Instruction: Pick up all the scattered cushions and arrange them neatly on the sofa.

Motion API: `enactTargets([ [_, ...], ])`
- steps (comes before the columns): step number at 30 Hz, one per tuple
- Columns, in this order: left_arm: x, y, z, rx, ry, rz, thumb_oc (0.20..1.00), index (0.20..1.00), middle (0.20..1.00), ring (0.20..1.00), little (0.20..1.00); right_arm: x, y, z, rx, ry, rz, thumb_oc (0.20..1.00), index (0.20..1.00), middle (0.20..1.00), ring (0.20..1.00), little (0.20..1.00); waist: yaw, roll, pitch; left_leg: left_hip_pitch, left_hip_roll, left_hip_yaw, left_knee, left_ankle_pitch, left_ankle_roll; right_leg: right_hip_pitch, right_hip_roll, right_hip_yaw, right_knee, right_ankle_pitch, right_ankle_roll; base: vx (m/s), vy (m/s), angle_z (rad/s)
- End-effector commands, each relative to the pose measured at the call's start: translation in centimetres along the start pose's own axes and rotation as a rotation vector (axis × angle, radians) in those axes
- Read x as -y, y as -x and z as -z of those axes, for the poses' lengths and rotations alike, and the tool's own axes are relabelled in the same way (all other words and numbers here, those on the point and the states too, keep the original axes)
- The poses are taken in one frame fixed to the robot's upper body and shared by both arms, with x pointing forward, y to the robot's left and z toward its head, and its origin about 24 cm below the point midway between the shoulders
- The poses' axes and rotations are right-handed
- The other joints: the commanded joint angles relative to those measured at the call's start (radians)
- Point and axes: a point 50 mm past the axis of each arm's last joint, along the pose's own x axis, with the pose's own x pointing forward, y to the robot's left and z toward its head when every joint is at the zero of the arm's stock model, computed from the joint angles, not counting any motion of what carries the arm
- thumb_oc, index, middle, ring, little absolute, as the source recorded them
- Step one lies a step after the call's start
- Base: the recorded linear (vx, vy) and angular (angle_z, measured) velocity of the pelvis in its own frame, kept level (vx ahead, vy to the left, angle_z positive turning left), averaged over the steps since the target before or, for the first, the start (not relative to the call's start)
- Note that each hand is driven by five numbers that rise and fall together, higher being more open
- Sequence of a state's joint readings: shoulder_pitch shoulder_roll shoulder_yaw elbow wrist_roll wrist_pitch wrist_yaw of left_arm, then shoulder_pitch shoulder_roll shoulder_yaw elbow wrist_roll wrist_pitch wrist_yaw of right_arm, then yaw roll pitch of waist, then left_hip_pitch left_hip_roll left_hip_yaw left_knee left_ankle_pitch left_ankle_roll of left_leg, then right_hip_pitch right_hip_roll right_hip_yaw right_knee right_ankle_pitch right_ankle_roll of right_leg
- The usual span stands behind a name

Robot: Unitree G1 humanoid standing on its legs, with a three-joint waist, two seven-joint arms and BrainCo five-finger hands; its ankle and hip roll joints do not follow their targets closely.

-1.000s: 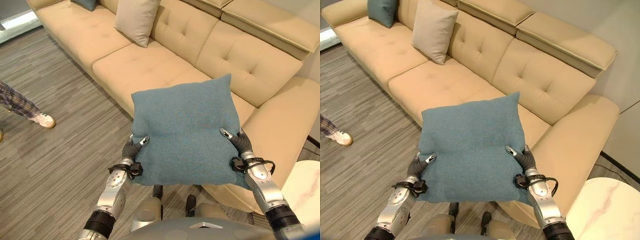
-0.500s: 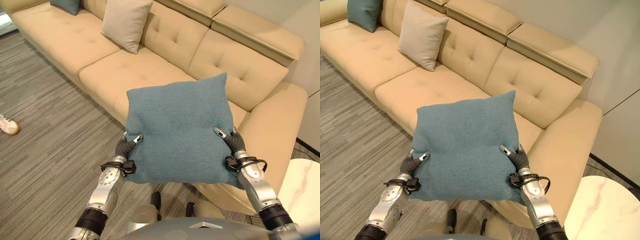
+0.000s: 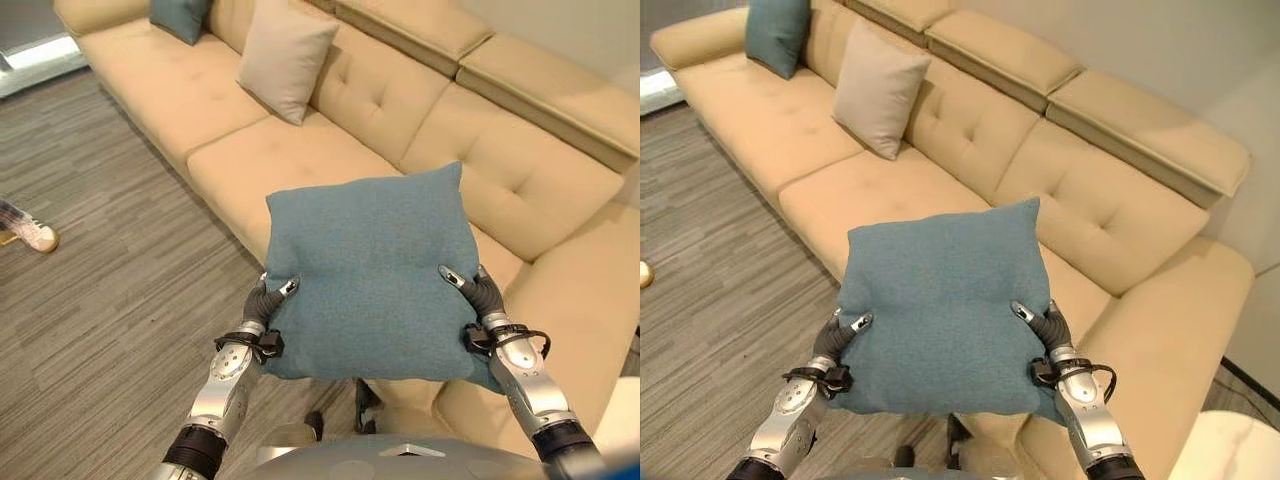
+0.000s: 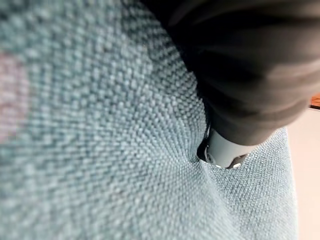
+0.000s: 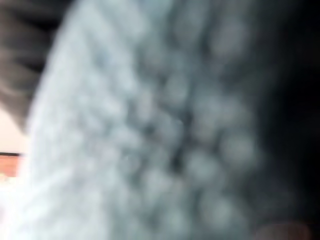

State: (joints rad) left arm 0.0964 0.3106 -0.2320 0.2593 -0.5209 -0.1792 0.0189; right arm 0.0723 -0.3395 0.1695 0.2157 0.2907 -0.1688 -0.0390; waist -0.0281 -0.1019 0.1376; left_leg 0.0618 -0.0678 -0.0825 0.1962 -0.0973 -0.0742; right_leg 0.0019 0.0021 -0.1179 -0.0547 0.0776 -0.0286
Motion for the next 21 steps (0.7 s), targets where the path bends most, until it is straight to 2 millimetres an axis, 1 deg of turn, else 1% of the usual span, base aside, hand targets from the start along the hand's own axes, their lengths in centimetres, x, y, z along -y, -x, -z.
enactTargets([
  [1, 3.1, -1.1, -4.6, 0.232, 0.006, 0.181, 0.2, 0.2, 0.2, 0.2, 0.2, -1.1, -1.2, -4.8, 0.257, -0.047, -0.052, 0.2, 0.2, 0.2, 0.2, 0.2, 0.001, -0.055, -0.056, -0.124, -0.005, 0.04, 0.059, -0.079, 0.041, -0.022, -0.031, 0.066, 0.045, -0.065, 0.109, 0.05, 0.024, -0.35],
  [2, 3.1, -1.1, -4.6, 0.232, 0.002, 0.18, 0.2, 0.2, 0.2, 0.2, 0.2, -1.1, -1.2, -4.8, 0.257, -0.047, -0.051, 0.2, 0.2, 0.2, 0.2, 0.2, 0.005, -0.057, -0.056, -0.137, 0.002, 0.029, 0.04, -0.074, 0.044, -0.022, -0.031, 0.076, 0.046, -0.067, 0.11, 0.06, 0.05, -0.39],
  [4, 3.0, -1.1, -4.7, 0.237, -0.01, 0.173, 0.2, 0.2, 0.2, 0.2, 0.2, -1.2, -1.3, -4.8, 0.255, -0.043, -0.052, 0.2, 0.2, 0.2, 0.2, 0.2, 0.019, -0.058, -0.05, -0.18, 0.015, -0.03, -0.005, -0.026, 0.038, -0.022, -0.022, 0.111, 0.055, -0.077, 0.109, 0.06, 0.09, -0.45],
  [5, 3.1, -1.1, -5.0, 0.252, -0.011, 0.165, 0.2, 0.2, 0.2, 0.2, 0.2, -1.2, -1.5, -4.7, 0.247, -0.027, -0.05, 0.2, 0.2, 0.2, 0.2, 0.2, 0.03, -0.051, -0.041, -0.21, 0.026, -0.11, -0.045, 0.023, 0.028, -0.022, -0.008, 0.144, 0.07, -0.093, 0.104, 0.07, 0.136, -0.73],
  [6, 3.1, -1.1, -5.1, 0.26, -0.01, 0.163, 0.2, 0.2, 0.2, 0.2, 0.2, -1.1, -1.6, -4.6, 0.241, -0.021, -0.048, 0.2, 0.2, 0.2, 0.2, 0.2, 0.034, -0.048, -0.037, -0.226, 0.026, -0.143, -0.059, 0.036, 0.023, -0.018, -0.004, 0.161, 0.076, -0.101, 0.104, 0.14, 0.221, -1.03],
  [7, 3.2, -1.1, -5.1, 0.261, -0.006, 0.165, 0.2, 0.2, 0.2, 0.2, 0.2, -1.1, -1.6, -4.5, 0.238, -0.011, -0.051, 0.2, 0.2, 0.2, 0.2, 0.2, 0.033, -0.036, -0.04, -0.224, 0.027, -0.171, -0.091, 0.052, 0.022, -0.012, 0.001, 0.177, 0.084, -0.112, 0.105, 0.15, 0.219, -1.12],
  [9, 3.2, -1.0, -4.9, 0.253, -0.017, 0.168, 0.2, 0.2, 0.2, 0.2, 0.2, -1.3, -1.6, -4.6, 0.242, 0.002, -0.064, 0.2, 0.2, 0.2, 0.2, 0.2, 0.029, -0.022, -0.055, -0.183, 0.04, -0.162, -0.136, 0.059, 0.028, -0.001, -0.003, 0.189, 0.088, -0.124, 0.108, 0.18, 0.289, -1.31],
  [10, 2.8, -0.8, -4.8, 0.248, -0.021, 0.164, 0.2, 0.2, 0.2, 0.2, 0.2, -1.6, -1.5, -4.5, 0.237, 0.005, -0.077, 0.2, 0.2, 0.2, 0.2, 0.2, 0.028, -0.017, -0.063, -0.159, 0.04, -0.134, -0.143, 0.057, 0.038, -0.004, -0.018, 0.206, 0.105, -0.124, 0.115, 0.2, 0.501, -1.45],
  [11, 2.2, -0.6, -5.1, 0.257, -0.03, 0.15, 0.2, 0.2, 0.2, 0.2, 0.2, -2.5, -1.7, -4.9, 0.254, -0.008, -0.109, 0.2, 0.2, 0.2, 0.2, 0.2, 0.04, -0.012, -0.061, -0.12, 0.043, -0.05, -0.153, 0.046, 0.057, -0.024, -0.038, 0.241, 0.139, -0.112, 0.143, 0.16, 0.479, -1.56],
  [12, 2.0, -0.6, -5.3, 0.263, -0.03, 0.143, 0.2, 0.2, 0.2, 0.2, 0.2, -2.7, -1.9, -5.1, 0.26, -0.01, -0.116, 0.2, 0.2, 0.2, 0.2, 0.2, 0.04, -0.012, -0.061, -0.113, 0.042, -0.036, -0.155, 0.042, 0.064, -0.029, -0.042, 0.245, 0.149, -0.108, 0.151, 0.11, 0.418, -1.68],
  [13, 1.7, -0.7, -5.5, 0.271, -0.037, 0.128, 0.2, 0.2, 0.2, 0.2, 0.2, -3.1, -2.1, -5.3, 0.269, -0.015, -0.128, 0.2, 0.2, 0.2, 0.2, 0.2, 0.049, -0.008, -0.057, -0.098, 0.043, -0.003, -0.162, 0.035, 0.079, -0.048, -0.047, 0.252, 0.181, -0.102, 0.165, 0.06, 0.209, -1.43],
  [15, 1.4, -0.7, -6.0, 0.287, -0.041, 0.113, 0.2, 0.2, 0.2, 0.2, 0.2, -3.6, -2.4, -5.9, 0.287, -0.021, -0.14, 0.2, 0.2, 0.2, 0.2, 0.2, 0.057, -0.004, -0.047, -0.084, 0.047, 0.026, -0.166, 0.03, 0.09, -0.078, -0.053, 0.226, 0.232, -0.092, 0.179, 0.02, 0.169, -1.17],
  [16, 1.2, -0.8, -6.3, 0.3, -0.041, 0.102, 0.2, 0.2, 0.2, 0.2, 0.2, -4.1, -2.5, -6.1, 0.295, -0.033, -0.152, 0.2, 0.2, 0.2, 0.2, 0.2, 0.068, 0.002, -0.039, -0.069, 0.05, 0.063, -0.174, 0.02, 0.097, -0.106, -0.076, 0.132, 0.268, -0.095, 0.177, 0.03, 0.146, -0.87],
  [18, 1.2, -0.8, -6.2, 0.298, -0.028, 0.096, 0.2, 0.2, 0.2, 0.2, 0.2, -4.4, -2.6, -6.0, 0.288, -0.036, -0.165, 0.2, 0.2, 0.2, 0.2, 0.2, 0.067, 0.002, -0.041, -0.038, 0.045, 0.089, -0.192, 0.01, 0.098, -0.118, -0.078, 0.062, 0.25, -0.095, 0.173, 0.06, 0.095, -1.03],
  [19, 1.3, -0.8, -6.1, 0.294, -0.021, 0.1, 0.2, 0.2, 0.2, 0.2, 0.2, -4.4, -2.6, -5.9, 0.285, -0.036, -0.164, 0.2, 0.2, 0.2, 0.2, 0.2, 0.067, 0.002, -0.041, -0.032, 0.041, 0.096, -0.194, 0.007, 0.099, -0.12, -0.077, 0.039, 0.23, -0.091, 0.172, 0.11, 0.042, -0.89],
  [20, 1.3, -0.8, -6.1, 0.294, -0.016, 0.094, 0.2, 0.2, 0.2, 0.2, 0.2, -4.4, -2.8, -6.1, 0.286, -0.029, -0.167, 0.2, 0.2, 0.2, 0.2, 0.2, 0.068, 0.001, -0.043, -0.016, 0.033, 0.12, -0.204, -0.006, 0.1, -0.138, -0.083, -0.03, 0.17, -0.065, 0.165, 0.11, 0.025, -0.43],
  [21, 1.3, -0.8, -6.1, 0.295, -0.017, 0.091, 0.2, 0.2, 0.2, 0.2, 0.2, -4.4, -2.9, -6.2, 0.293, -0.022, -0.169, 0.2, 0.2, 0.2, 0.2, 0.2, 0.068, 0.004, -0.035, -0.011, 0.034, 0.13, -0.204, -0.011, 0.101, -0.165, -0.084, -0.068, 0.166, -0.053, 0.161, 0.12, 0.015, -0.5],
])
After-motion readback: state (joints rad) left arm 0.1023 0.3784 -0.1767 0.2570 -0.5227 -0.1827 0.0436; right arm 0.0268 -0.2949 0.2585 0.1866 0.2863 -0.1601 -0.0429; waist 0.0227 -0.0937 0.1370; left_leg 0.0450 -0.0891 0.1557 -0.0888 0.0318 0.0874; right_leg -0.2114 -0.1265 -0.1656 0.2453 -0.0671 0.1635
